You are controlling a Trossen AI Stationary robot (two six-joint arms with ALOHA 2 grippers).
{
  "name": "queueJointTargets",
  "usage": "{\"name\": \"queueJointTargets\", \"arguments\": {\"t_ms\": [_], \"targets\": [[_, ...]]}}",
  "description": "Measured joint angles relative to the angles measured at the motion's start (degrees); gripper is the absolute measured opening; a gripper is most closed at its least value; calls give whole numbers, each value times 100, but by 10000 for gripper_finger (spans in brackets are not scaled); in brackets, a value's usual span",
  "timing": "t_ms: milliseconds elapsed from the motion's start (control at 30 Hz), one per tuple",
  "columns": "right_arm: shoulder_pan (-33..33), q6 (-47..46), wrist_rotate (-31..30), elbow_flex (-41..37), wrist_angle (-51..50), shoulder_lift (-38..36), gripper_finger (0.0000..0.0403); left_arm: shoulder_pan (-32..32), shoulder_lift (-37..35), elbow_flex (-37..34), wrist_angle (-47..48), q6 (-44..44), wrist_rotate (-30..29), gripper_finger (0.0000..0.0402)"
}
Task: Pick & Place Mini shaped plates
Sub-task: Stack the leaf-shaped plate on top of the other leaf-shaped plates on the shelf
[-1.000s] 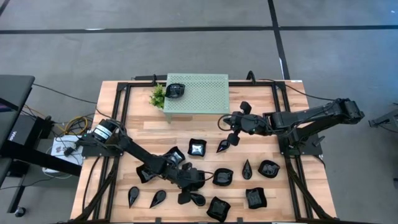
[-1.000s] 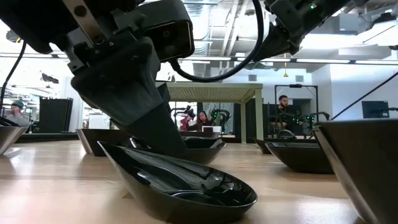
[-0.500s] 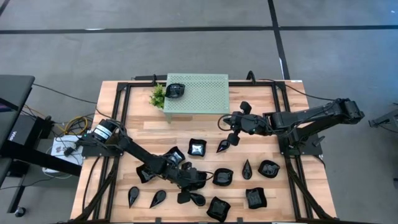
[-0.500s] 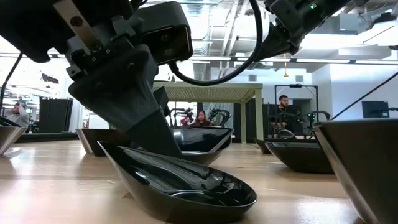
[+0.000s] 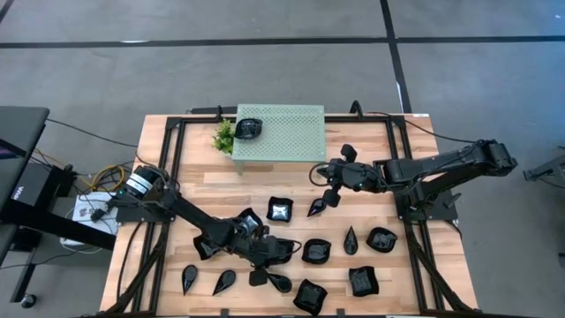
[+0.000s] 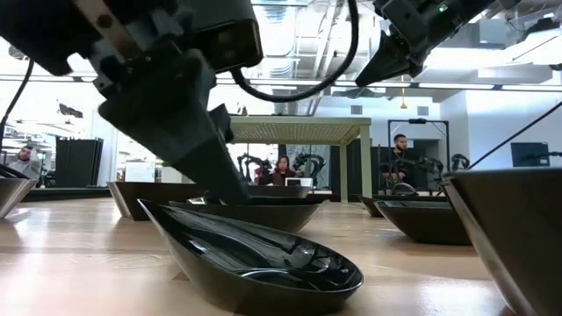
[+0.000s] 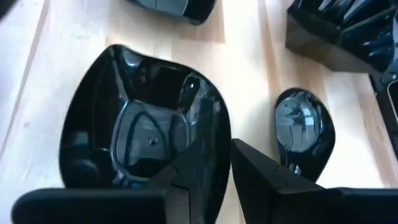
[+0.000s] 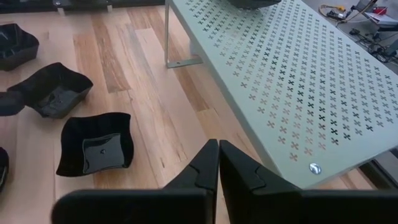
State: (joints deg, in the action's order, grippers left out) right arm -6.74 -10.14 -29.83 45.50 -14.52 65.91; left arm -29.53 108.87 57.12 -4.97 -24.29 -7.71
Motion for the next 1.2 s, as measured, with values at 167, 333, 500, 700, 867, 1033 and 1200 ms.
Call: {"name": "queueJointTargets", "arguments": {"t_ms": [167, 333, 500, 700, 867, 1033, 1200], "targets": [[0, 0, 1, 0, 0, 0, 8, -178, 31, 0, 3, 523, -45, 81], [0, 1, 3, 0, 0, 0, 8, -250, 31, 0, 6, 610, -215, 81], [0, 0, 5, 0, -2, 0, 8, -252, 31, 0, 8, 624, -218, 81], [0, 1, 10, 0, 0, 0, 8, -244, 23, -69, 8, 651, -236, 66], [0, 1, 12, 0, 0, 0, 8, -233, 11, -243, -18, 656, -595, 23], [0, 1, 12, 0, 0, 0, 8, -280, 9, -130, -11, 977, -894, 9], [0, 1, 12, 0, 0, 0, 8, -305, -259, -2, 51, 1227, -898, 7]]}}
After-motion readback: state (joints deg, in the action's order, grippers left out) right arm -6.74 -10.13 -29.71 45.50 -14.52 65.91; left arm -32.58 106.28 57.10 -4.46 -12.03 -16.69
